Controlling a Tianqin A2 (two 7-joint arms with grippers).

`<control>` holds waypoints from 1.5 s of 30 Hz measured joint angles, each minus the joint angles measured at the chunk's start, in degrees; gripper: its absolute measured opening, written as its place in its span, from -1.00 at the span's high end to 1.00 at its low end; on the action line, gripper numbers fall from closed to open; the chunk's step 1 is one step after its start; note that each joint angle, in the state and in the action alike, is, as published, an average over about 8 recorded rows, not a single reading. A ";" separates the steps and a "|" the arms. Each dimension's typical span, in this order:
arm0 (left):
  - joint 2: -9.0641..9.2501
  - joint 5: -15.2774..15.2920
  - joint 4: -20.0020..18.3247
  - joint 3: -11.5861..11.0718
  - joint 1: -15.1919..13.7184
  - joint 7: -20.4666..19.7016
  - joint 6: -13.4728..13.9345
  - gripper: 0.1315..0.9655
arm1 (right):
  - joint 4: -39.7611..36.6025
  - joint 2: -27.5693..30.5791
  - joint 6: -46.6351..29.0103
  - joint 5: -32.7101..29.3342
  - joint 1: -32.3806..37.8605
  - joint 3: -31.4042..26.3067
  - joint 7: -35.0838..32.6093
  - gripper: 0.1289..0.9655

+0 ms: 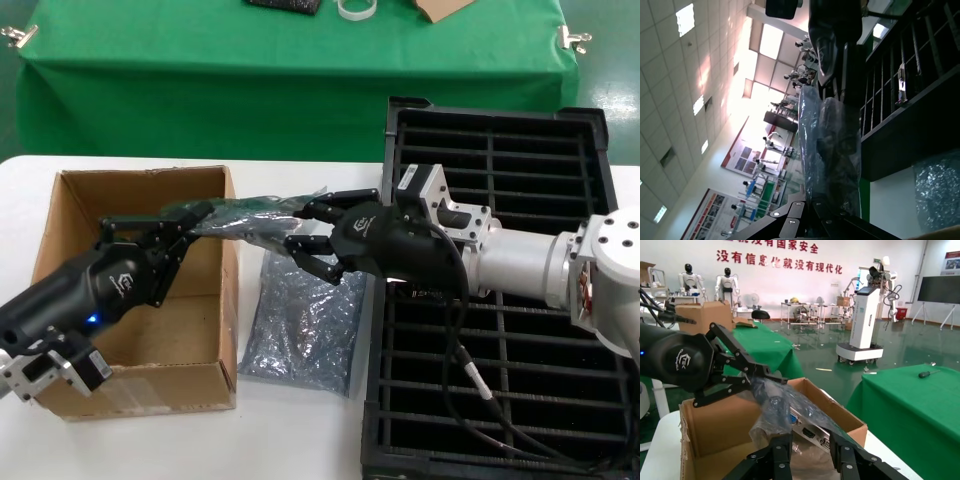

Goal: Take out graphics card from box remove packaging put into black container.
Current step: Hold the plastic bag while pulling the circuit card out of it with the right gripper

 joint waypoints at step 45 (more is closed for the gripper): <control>0.03 0.08 -1.08 1.38 -0.51 -3.05 2.26 0.98 | 0.56 0.22 -2.34 -1.60 0.37 -2.04 -0.33 0.72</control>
